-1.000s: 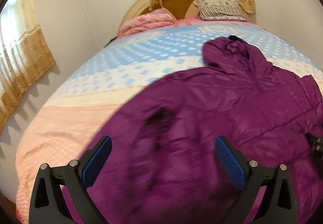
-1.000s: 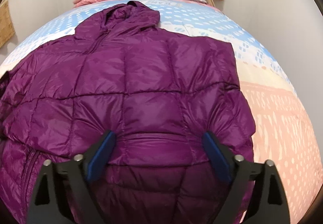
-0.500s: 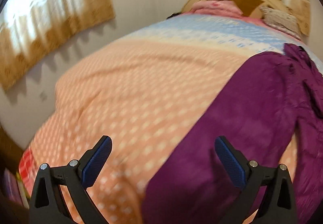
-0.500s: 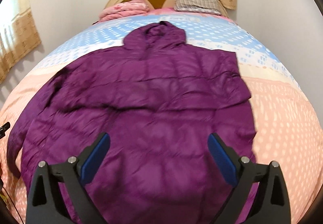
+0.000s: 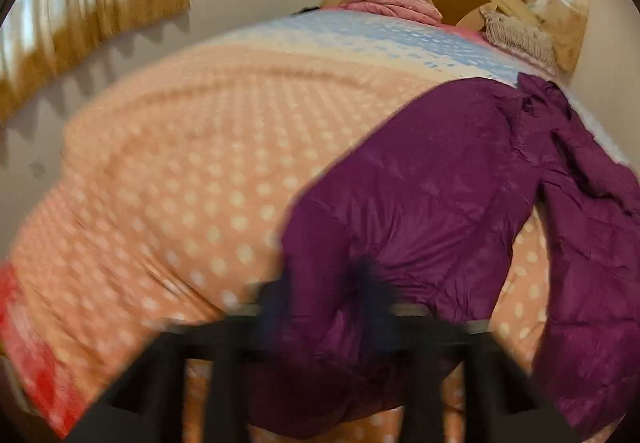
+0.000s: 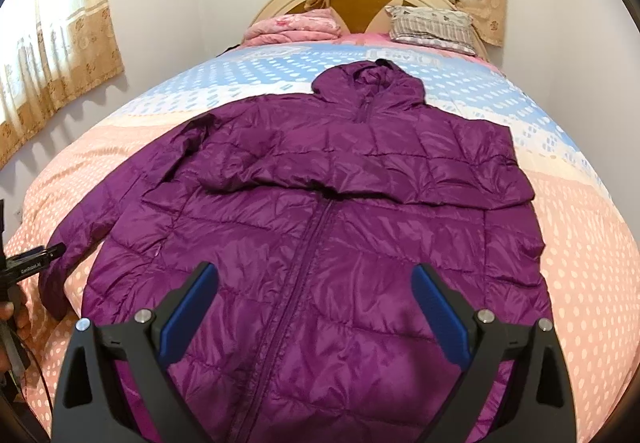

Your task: Fold large clothes

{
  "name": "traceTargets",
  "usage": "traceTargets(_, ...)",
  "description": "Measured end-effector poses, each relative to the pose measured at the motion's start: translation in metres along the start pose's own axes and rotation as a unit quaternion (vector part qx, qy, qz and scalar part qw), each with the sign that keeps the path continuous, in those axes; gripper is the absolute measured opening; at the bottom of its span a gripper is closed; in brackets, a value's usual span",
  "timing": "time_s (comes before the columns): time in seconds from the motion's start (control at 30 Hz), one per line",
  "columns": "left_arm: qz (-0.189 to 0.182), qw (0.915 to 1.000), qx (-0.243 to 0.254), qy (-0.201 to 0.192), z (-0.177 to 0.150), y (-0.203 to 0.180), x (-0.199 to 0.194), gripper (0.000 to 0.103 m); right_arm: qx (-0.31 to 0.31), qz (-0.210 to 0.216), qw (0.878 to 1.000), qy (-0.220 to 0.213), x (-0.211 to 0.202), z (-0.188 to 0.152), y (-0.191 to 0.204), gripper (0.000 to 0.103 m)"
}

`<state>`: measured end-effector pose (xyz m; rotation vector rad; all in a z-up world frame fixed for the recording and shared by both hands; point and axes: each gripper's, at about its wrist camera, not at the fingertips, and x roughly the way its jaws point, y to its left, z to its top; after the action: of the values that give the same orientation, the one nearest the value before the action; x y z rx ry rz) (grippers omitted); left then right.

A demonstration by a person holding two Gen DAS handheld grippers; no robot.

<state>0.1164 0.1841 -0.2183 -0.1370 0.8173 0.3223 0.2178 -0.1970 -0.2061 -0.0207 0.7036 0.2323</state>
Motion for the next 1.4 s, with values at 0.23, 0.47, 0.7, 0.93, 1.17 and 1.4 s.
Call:
traceTargets(0.23,0.038,0.9928,0.029,-0.11,0.051,-0.004,-0.059,0.007,0.044,-0.015,0.999,-0.009,-0.005,0.002,-0.03,0.099)
traceTargets(0.47,0.005,0.98,0.082,-0.182,0.104,-0.058,-0.095,0.005,0.086,-0.034,0.996,-0.015,-0.009,0.005,-0.059,0.099)
traceTargets(0.7,-0.051,0.9644,0.141,-0.218,0.12,-0.15,-0.114,0.005,0.11,-0.055,0.992,-0.019,-0.015,-0.001,-0.086,0.099)
traceTargets(0.93,-0.113,0.9482,0.208,-0.212,0.109,-0.253,-0.111,0.008,0.123,-0.064,0.99,-0.018,-0.017,-0.013,-0.105,0.099)
traceTargets(1.17,-0.12,0.9293,0.237,-0.256,0.085,-0.314,-0.123,0.098,0.138,-0.063,0.988,-0.004,-0.009,-0.025,-0.12,0.099)
traceTargets(1.4,-0.083,0.9383,0.213,-0.259,0.106,-0.286,-0.107,0.099,0.14,-0.053,0.989,0.006,-0.009,-0.024,-0.117,0.099)
